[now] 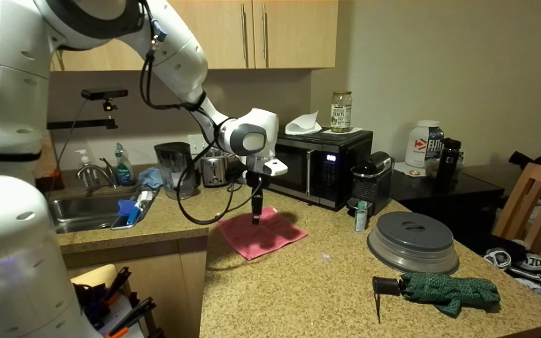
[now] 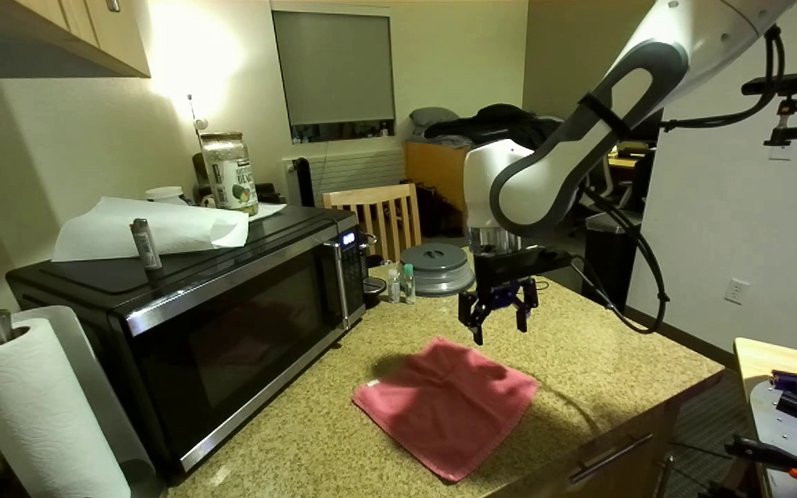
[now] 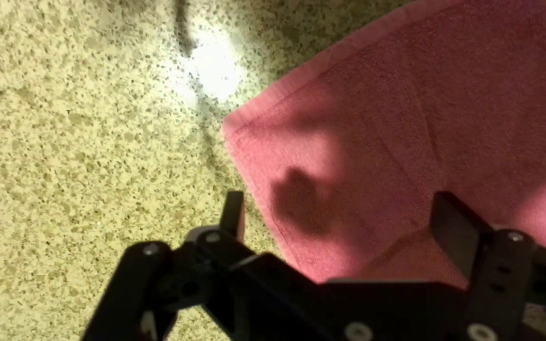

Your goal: Spread the cloth on the table

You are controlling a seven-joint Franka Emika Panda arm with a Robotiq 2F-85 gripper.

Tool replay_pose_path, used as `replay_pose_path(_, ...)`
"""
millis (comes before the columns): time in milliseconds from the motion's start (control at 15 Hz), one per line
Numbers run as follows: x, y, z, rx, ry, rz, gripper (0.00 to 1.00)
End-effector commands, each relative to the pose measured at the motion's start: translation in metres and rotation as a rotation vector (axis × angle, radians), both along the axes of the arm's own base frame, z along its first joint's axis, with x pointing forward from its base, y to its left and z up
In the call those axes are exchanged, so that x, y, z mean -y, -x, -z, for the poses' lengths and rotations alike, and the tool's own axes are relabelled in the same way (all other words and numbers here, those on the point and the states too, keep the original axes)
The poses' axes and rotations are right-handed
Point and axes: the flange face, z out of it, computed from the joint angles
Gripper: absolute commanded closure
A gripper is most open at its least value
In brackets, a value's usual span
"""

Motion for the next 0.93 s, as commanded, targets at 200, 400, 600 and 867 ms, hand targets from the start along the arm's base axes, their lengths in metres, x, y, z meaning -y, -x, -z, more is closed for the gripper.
replay_pose_path(200, 0.018, 0.023, -0.017, 0.042, -0.020, 0.060, 0.00)
replay_pose_path(400, 0.025, 0.026, -0.023, 0.072, 0.007, 0.086, 0.00)
replay_pose_path(600, 0.031, 0.031, -0.032, 0.106, 0.022, 0.111, 0.00)
replay_pose_path(867, 0.035, 0.037, -0.043, 0.137, 0.044, 0.126, 0.00)
